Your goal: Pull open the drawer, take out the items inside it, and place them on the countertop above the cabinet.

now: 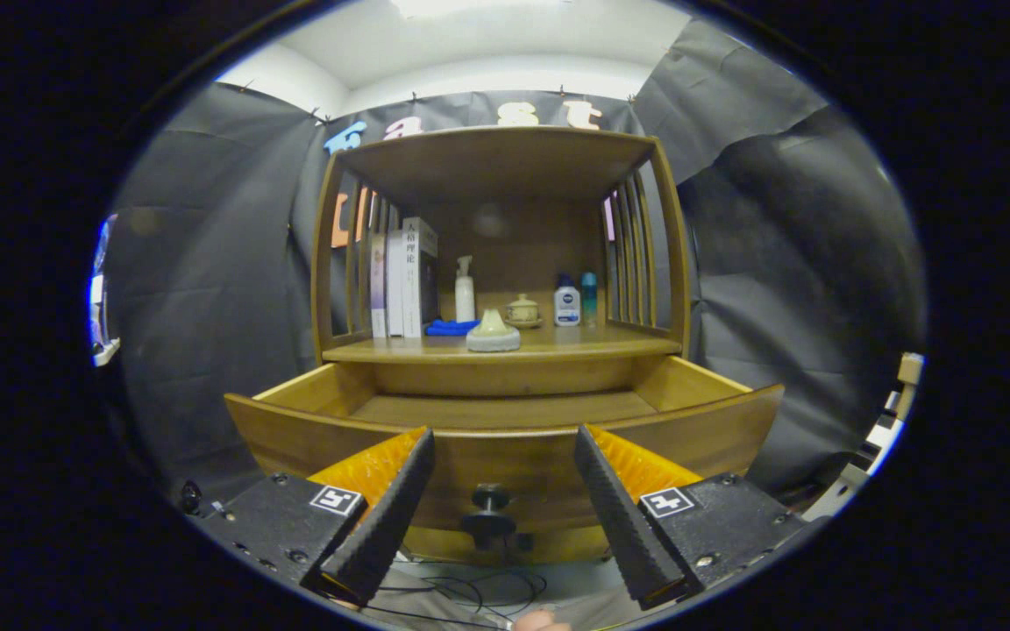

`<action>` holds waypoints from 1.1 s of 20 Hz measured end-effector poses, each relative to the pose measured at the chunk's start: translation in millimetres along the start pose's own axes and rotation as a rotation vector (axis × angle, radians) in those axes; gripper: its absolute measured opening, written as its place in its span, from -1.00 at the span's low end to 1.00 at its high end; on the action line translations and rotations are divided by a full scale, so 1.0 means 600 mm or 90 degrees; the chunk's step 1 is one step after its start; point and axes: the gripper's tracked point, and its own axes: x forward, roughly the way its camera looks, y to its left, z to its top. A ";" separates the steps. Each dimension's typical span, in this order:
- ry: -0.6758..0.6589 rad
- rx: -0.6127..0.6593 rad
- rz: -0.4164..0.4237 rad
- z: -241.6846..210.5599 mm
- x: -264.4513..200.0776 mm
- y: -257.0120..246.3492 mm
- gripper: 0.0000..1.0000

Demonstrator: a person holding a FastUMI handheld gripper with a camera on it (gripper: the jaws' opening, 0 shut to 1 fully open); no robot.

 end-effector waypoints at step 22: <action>0.008 -0.035 -0.008 -0.040 0.048 0.012 1.00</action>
